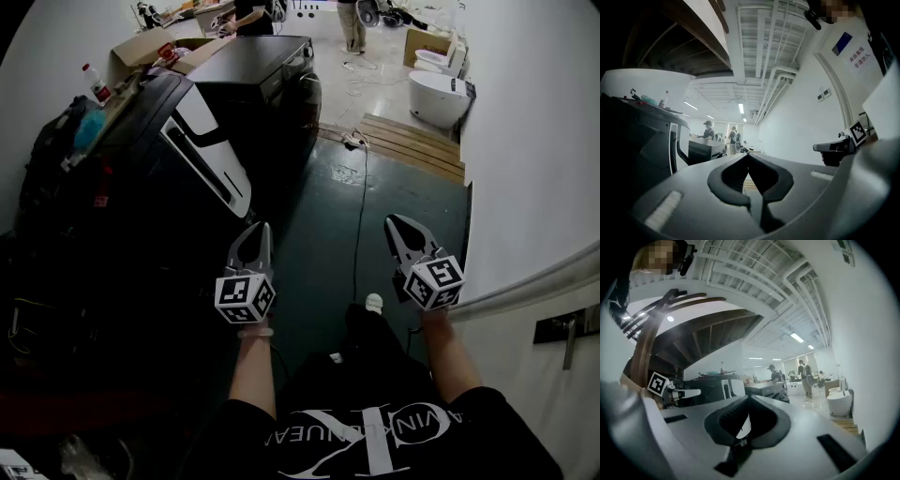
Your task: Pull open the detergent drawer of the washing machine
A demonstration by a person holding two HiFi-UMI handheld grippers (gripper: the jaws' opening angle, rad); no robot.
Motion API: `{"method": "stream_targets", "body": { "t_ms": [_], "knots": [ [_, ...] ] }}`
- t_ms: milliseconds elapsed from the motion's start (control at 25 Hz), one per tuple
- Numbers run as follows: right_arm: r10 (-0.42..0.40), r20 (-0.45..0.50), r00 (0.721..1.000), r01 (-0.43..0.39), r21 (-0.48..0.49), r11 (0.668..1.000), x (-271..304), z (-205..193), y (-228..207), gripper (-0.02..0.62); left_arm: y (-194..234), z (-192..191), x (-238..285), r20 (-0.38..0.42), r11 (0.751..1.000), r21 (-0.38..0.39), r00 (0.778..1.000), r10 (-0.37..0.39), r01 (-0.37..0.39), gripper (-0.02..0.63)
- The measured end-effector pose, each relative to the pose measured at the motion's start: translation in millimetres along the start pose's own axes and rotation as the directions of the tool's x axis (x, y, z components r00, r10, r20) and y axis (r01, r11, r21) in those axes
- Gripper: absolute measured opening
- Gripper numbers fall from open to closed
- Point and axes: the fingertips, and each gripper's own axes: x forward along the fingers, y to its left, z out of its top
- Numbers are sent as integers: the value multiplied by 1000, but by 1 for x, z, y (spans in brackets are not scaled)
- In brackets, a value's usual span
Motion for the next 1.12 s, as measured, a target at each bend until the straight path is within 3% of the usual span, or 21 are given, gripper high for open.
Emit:
{"method": "stream_targets", "body": {
  "t_ms": [520, 1120],
  "knots": [
    [30, -25, 999, -30, 21, 999, 77, -2, -77, 18, 20, -15, 93, -40, 999, -28, 998, 42, -43, 9],
    [138, -90, 986, -137, 15, 990, 189, 3, -179, 18, 36, -16, 237, -70, 994, -35, 993, 98, -101, 27]
  ]
}}
